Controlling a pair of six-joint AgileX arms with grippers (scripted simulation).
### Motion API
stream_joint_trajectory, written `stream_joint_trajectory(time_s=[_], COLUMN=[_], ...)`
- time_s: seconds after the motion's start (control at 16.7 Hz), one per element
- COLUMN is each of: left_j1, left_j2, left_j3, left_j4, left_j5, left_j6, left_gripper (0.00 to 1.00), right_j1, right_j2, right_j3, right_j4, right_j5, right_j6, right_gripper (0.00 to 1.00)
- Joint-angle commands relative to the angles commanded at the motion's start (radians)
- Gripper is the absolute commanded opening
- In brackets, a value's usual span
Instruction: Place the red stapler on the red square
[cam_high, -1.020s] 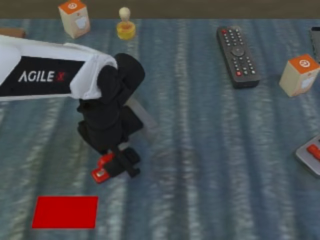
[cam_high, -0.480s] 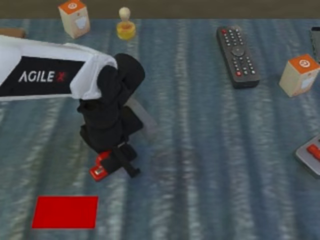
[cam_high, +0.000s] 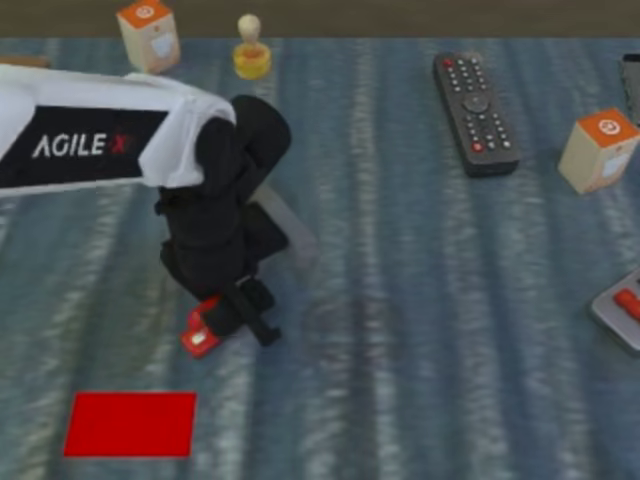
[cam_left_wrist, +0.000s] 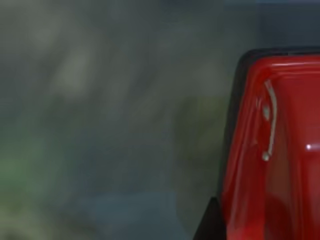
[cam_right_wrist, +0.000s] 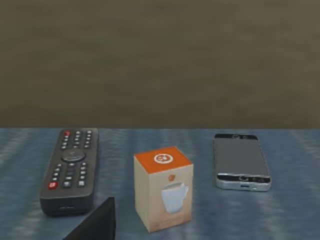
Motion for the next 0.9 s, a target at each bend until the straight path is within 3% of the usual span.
stream_joint_trajectory(time_s=[0.42,0.9], left_j1=[0.013,0.013], left_j2=[-0.097,-0.119], left_j3=[0.192,0.198], left_j4=[-0.305,-0.331], left_j5=[-0.001,-0.005], left_j6=[-0.005,-0.035], left_gripper=[0.00,0.00], right_j1=[0.000,0.000], right_j2=[0.000,0.000], right_j3=[0.000,0.000], right_j4=[0.000,0.000], right_j5=[0.000,0.000], right_j6=[0.000,0.000], right_gripper=[1.00,1.00])
